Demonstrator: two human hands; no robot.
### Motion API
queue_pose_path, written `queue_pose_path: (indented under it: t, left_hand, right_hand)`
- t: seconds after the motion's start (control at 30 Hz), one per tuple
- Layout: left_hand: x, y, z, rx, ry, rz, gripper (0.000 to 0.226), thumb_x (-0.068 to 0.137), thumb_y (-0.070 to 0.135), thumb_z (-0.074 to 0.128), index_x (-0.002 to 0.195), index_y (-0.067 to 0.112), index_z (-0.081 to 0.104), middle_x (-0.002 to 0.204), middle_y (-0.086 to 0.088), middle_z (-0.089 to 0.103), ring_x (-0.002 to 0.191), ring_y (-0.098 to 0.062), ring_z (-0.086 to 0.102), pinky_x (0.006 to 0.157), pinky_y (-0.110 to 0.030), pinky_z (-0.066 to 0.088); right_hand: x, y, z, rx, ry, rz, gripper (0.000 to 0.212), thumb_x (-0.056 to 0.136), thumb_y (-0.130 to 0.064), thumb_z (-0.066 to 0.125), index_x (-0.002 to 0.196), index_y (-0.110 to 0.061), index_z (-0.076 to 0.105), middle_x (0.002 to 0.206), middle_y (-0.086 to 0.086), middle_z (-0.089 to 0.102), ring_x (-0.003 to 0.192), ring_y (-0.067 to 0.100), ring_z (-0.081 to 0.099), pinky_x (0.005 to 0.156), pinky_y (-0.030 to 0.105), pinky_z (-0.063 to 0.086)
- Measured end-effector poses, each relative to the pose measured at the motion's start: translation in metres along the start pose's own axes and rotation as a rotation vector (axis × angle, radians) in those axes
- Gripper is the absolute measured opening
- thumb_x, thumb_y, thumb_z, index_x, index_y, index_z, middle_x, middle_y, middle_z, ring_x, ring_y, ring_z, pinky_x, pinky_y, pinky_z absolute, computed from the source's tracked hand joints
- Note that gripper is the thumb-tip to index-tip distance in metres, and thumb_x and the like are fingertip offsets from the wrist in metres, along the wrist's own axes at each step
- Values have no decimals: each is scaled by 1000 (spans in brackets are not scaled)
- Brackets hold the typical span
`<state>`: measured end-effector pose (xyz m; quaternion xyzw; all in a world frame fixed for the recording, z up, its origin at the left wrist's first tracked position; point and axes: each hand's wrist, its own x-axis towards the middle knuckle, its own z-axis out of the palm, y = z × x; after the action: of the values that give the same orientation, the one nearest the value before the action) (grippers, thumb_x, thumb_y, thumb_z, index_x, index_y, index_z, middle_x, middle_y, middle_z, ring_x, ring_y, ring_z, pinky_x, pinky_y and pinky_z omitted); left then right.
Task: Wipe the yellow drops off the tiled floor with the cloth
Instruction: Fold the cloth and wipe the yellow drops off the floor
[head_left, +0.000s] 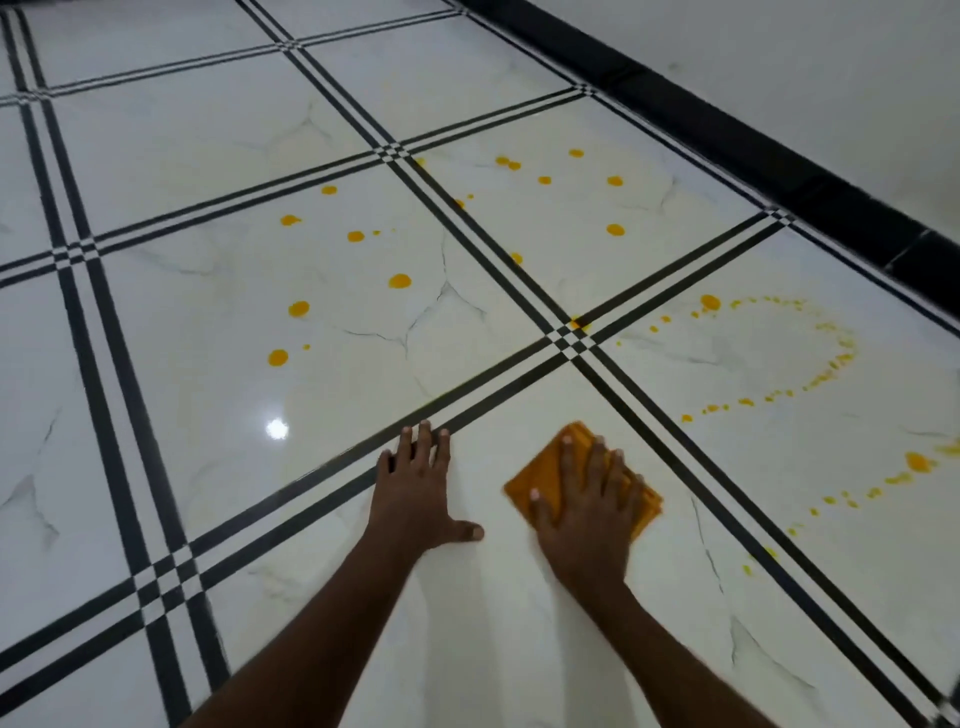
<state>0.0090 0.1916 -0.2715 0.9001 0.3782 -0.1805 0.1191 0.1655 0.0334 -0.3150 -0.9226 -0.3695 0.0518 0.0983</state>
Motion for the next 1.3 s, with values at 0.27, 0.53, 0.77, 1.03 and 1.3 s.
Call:
queue_pose_path:
  t: [0.27, 0.53, 0.77, 1.03, 1.3]
  left_hand:
    - [0, 1, 1, 20, -18, -4, 136, 64, 87, 56, 156, 17, -16, 164, -11, -18, 152, -32, -13, 122, -50, 8]
    - [-6, 12, -6, 74, -32, 91, 119, 76, 74, 60, 158, 18, -6, 166, -11, -6, 153, -32, -2, 123, -48, 14]
    - [8, 0, -41, -29, -303, 74, 119, 73, 61, 75, 159, 19, 4, 166, -9, -5, 152, -32, 3, 122, -45, 18]
    - [9, -1, -42, 82, -144, 96, 115, 75, 72, 64, 159, 21, 5, 166, -7, 5, 152, -25, 11, 120, -45, 24]
    - [15, 60, -19, 90, -104, 276, 111, 80, 72, 56, 158, 21, -3, 165, -12, -11, 153, -27, -6, 121, -48, 13]
  right_hand:
    - [66, 47, -7, -49, 63, 49, 79, 96, -66, 25, 164, -26, 16, 169, 16, 23, 155, 42, 20, 123, 64, 13]
    - [92, 2, 0, -32, -27, -190, 81, 95, -69, 29, 164, -30, 14, 170, 13, 22, 156, 40, 16, 124, 63, 8]
    - [23, 29, -1, -1, 84, 101, 80, 94, -61, 35, 162, -21, 26, 165, 20, 30, 151, 46, 25, 121, 66, 14]
    - [61, 34, -11, -7, -57, -233, 82, 96, -69, 35, 164, -33, 9, 172, 8, 12, 159, 36, 7, 125, 61, 1]
    - [-47, 146, -23, -92, 160, 351, 80, 95, -62, 34, 163, -22, 21, 165, 20, 30, 150, 43, 29, 120, 64, 20]
